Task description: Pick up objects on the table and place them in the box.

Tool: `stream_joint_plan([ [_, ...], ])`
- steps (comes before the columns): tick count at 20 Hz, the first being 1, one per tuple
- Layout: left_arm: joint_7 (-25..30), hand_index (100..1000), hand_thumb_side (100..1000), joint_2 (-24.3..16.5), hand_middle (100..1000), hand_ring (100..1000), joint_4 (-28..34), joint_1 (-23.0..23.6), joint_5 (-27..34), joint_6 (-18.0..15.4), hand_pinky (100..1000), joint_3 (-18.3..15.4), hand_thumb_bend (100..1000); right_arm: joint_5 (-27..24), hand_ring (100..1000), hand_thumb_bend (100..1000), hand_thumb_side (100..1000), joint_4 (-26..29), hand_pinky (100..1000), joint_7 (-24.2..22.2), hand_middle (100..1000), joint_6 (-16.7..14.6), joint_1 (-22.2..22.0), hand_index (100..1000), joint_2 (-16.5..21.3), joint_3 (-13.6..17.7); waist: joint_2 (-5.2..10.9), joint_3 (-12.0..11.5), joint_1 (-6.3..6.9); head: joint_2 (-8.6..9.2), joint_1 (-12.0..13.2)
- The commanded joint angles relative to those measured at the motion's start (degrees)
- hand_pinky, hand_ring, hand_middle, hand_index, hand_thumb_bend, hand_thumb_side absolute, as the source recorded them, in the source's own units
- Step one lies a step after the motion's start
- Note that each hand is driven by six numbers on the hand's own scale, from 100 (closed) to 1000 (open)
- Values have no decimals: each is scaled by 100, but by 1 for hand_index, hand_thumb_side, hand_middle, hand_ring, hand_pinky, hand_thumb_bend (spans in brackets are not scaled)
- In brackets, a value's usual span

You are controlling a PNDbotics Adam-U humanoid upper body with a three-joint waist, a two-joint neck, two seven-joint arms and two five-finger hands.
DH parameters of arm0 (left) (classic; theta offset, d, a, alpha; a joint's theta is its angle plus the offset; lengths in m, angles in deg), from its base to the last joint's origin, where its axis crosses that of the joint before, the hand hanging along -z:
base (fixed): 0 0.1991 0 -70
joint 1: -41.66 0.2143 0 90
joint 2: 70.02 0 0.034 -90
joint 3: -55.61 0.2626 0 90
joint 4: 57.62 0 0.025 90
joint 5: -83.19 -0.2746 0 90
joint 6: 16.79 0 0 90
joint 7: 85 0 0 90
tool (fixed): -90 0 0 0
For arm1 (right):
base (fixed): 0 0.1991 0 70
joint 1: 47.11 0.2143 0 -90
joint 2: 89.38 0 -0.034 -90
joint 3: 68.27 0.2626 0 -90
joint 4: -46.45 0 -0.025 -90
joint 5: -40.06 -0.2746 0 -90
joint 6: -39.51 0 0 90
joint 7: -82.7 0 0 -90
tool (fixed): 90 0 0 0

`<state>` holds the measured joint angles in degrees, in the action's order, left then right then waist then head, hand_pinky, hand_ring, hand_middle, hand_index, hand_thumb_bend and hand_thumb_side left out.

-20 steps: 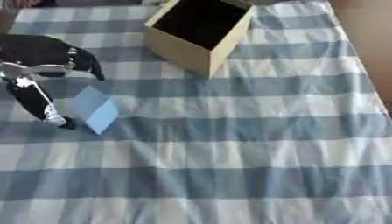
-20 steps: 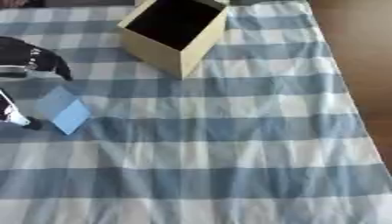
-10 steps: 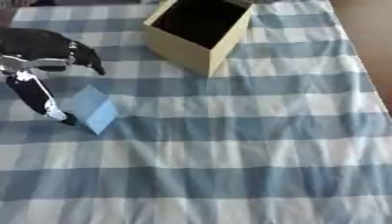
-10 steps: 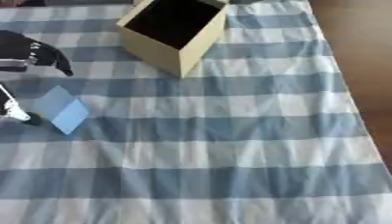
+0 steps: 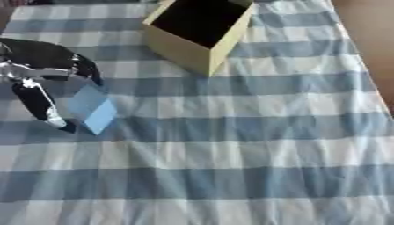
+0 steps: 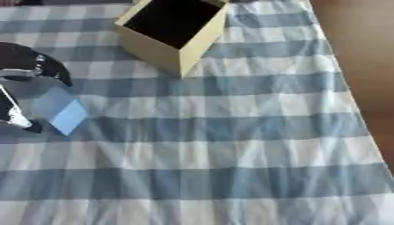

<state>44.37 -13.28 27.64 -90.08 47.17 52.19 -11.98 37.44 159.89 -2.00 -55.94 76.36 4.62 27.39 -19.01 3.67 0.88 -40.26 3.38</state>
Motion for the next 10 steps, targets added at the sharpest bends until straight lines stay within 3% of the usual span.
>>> stream_joint_plan([
  [1, -29, 853, 405, -33, 784, 775, -124, -136, -30, -6, 625, -41, 603, -30, 750, 100, 953, 115, 733, 41, 718, -2, 62, 849, 59, 62, 99, 11, -7, 16, 13],
  [3, -93, 838, 404, 17, 767, 766, -218, -158, -46, 1, 615, -41, 577, -30, 750, 100, 953, 115, 733, 57, 718, -2, 54, 849, 58, 76, 94, 18, -11, 10, 12],
  [8, -444, 647, 259, 117, 561, 613, -381, -205, -18, 67, 459, -48, 337, -27, 751, 100, 953, 115, 733, 90, 719, 7, 34, 850, 56, 96, 96, 22, -16, 3, 13],
  [10, -547, 611, 215, 123, 536, 589, -402, -206, 24, 85, 428, -45, 259, -25, 750, 100, 953, 115, 733, 107, 719, 8, 27, 850, 57, 107, 99, 21, -17, 4, 13],
])
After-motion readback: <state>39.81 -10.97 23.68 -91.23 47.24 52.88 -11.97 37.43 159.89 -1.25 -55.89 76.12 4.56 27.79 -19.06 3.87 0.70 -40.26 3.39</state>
